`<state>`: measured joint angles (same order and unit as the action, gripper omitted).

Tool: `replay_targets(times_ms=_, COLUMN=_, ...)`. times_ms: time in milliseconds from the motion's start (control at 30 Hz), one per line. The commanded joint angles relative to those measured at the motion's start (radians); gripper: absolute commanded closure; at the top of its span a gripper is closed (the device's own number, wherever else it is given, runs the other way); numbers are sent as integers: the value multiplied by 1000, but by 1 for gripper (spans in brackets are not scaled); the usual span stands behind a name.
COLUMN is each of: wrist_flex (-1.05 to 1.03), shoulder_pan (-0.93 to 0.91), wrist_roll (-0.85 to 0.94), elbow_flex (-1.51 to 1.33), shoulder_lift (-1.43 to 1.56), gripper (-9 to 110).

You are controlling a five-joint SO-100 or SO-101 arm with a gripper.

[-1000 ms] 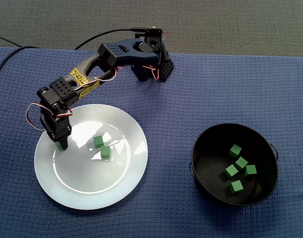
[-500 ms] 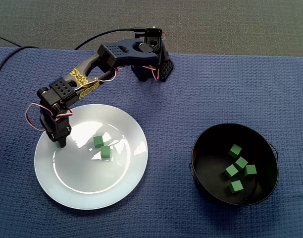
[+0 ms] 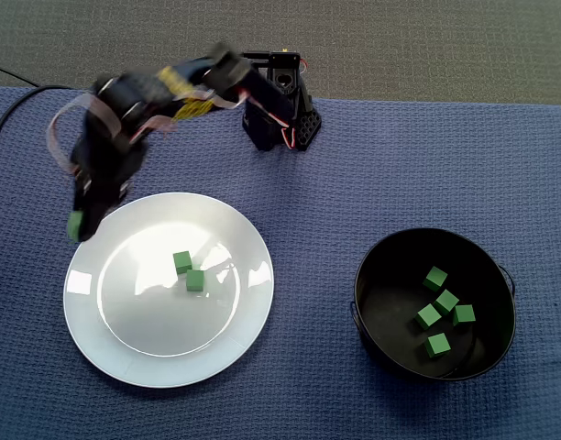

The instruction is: Pick up the items on the white plate and put them in the black container.

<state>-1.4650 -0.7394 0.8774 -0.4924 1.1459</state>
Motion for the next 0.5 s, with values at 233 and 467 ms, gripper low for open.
replay_targets(times_ms=233, wrist_flex=-32, shoulder_pan=732, wrist_roll=-290, elbow_flex=-28, shoulder_lift=561, gripper=102)
replay_targets(times_ms=467, wrist_flex=123, shoulder_pan=988, wrist_roll=-486, elbow_flex=-512, shoulder_lift=583, gripper=102)
